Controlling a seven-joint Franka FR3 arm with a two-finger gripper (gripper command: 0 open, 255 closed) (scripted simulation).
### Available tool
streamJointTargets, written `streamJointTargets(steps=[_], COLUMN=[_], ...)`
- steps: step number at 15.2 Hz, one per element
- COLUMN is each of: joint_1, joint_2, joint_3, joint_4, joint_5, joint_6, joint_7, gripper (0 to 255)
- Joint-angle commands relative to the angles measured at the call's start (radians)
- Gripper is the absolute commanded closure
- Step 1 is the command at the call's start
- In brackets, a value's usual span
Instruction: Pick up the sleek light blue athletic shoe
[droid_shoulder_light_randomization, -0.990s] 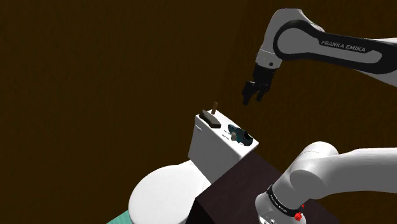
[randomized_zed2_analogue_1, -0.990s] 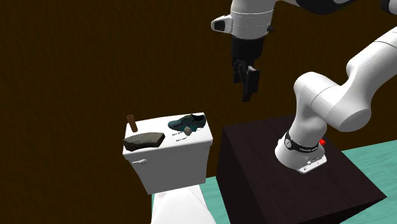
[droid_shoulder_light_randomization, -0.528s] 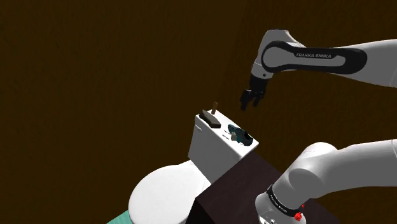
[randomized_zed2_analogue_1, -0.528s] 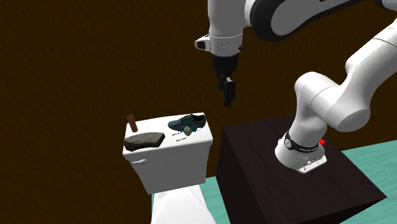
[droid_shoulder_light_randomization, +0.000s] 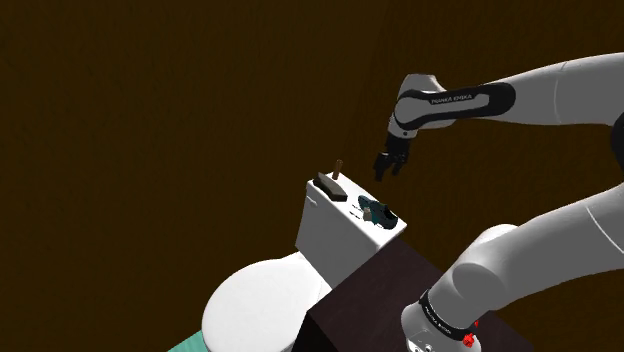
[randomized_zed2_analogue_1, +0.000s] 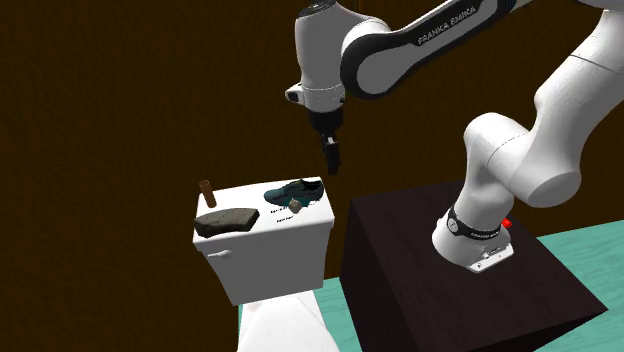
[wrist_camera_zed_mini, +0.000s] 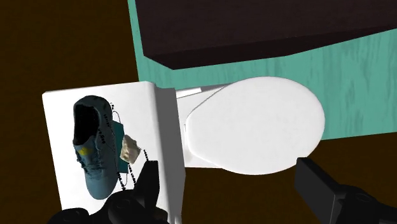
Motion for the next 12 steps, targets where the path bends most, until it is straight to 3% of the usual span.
streamJointTargets(steps=[1,6,12], joint_1=[-0.010,-0.023,-0.057], joint_2=[0.064,0.251,0.499], joint_3=[-0.035,-0.103,-0.146], joint_4=[0.005,0.059,0.165], joint_5=[-0.003,0.031,0.131], joint_6=[0.054,0.168,0.273], joint_7=[-0.043,-0.148,-0.297], gripper=[0,0,0])
